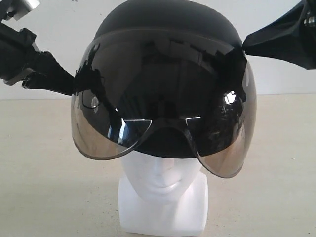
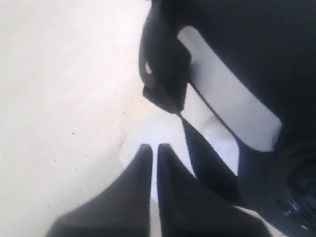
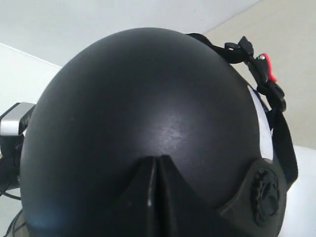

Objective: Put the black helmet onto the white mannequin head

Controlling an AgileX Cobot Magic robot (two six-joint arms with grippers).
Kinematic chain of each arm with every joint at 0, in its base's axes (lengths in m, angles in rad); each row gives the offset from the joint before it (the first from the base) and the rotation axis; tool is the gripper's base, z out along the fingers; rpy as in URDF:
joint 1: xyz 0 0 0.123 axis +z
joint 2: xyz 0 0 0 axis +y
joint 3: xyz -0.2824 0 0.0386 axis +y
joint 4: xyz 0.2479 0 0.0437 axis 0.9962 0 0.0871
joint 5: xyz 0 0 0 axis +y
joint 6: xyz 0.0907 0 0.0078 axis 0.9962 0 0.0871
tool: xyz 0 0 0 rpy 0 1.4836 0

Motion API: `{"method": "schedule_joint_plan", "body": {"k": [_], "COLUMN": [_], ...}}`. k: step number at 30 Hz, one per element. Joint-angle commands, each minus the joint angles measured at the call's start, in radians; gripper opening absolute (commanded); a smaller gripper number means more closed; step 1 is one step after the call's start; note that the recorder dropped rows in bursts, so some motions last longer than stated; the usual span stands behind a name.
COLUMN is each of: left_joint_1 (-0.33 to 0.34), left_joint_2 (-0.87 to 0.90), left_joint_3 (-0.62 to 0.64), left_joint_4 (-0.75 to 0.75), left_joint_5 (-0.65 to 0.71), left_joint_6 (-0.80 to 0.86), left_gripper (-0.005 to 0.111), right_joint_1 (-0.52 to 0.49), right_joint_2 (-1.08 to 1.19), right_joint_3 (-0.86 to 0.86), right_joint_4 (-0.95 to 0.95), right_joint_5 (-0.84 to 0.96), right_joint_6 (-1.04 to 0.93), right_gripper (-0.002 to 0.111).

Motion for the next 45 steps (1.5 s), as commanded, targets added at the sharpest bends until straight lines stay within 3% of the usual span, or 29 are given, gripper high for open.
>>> {"method": "schedule_joint_plan", "body": {"k": [1,4,8,12,17,22,35,45], "left_joint_1": [0.043,0.104,0.177,0.142,0.010,-0.044,-0.049,-0.049], "left_joint_2": [-0.008,-0.036,-0.090,-0.103,-0.103,-0.103,-0.072,-0.072], "left_joint_3": [0.003,0.003,-0.014,-0.039,-0.039,-0.039,-0.030,0.138], "left_joint_4": [-0.046,-0.149,-0.435,-0.606,-0.464,-0.413,-0.287,-0.289], "left_joint_5": [0.014,0.017,0.112,0.182,0.181,0.166,0.182,0.182], "left_joint_6": [0.003,0.034,0.136,0.199,0.188,0.178,0.101,0.120], "left_gripper": [0.004,0.004,0.004,0.004,0.004,0.004,0.004,0.004], "right_joint_1": [0.003,0.003,0.003,0.003,0.004,0.004,0.004,0.004], "right_joint_2": [-0.003,-0.010,-0.041,-0.074,-0.072,-0.070,-0.013,-0.013], "right_joint_3": [-0.009,-0.009,-0.009,-0.009,-0.009,-0.009,-0.007,-0.007], "right_joint_4": [0.004,0.004,0.004,0.018,0.137,0.153,0.154,0.131], "right_joint_5": [0.018,0.023,0.023,0.014,0.025,0.031,0.165,0.227], "right_joint_6": [-0.029,-0.053,-0.071,-0.076,-0.182,-0.208,-0.221,-0.203], "right_gripper": [0.000,0.000,0.000,0.000,0.000,0.000,0.000,0.000]}}
